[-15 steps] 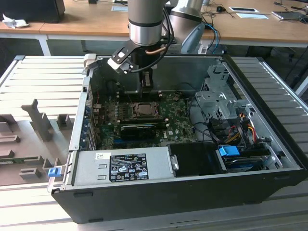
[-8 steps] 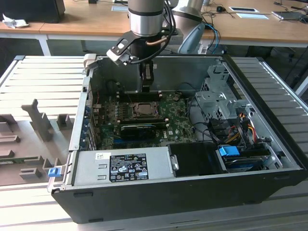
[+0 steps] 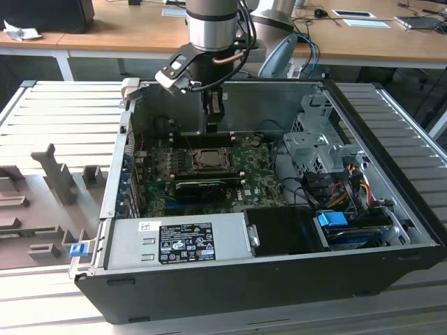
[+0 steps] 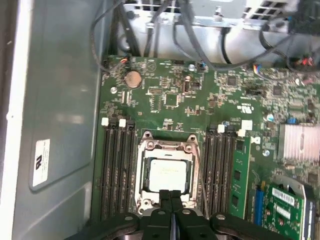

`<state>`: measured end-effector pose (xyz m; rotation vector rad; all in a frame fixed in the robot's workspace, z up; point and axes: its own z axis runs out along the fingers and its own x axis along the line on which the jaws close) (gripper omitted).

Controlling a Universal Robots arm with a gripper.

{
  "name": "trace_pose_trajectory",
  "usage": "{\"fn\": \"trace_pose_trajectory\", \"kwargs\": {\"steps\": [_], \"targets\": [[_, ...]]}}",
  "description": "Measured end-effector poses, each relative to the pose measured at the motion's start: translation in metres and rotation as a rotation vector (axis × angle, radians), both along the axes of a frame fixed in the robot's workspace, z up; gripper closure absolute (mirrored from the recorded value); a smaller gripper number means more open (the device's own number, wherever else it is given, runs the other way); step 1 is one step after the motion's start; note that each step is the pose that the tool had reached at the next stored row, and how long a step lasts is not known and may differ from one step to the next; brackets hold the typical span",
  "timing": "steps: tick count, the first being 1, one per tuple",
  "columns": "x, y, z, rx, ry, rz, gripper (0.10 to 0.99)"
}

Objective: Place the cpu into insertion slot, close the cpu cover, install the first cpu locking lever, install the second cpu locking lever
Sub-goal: 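Install the first cpu locking lever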

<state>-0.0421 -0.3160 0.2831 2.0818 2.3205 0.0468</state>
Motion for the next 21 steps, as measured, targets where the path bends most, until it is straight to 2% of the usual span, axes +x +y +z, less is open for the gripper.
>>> {"fn": "trace_pose_trajectory", "kwargs": {"steps": [3, 6, 9, 16, 21], "targets": [[-0.0015, 0.0000, -0.0006, 0.000, 0.0000, 0.072, 0.980], [-0.0016, 0.0000, -0.0011, 0.000, 0.0000, 0.171, 0.980], [-0.0016, 0.0000, -0.0011, 0.000, 0.0000, 0.214, 0.980], [-0.0016, 0.0000, -0.0011, -0.001, 0.0001, 0.363, 0.980], [-0.0016, 0.0000, -0.0011, -0.001, 0.0001, 0.433, 0.980]]}}
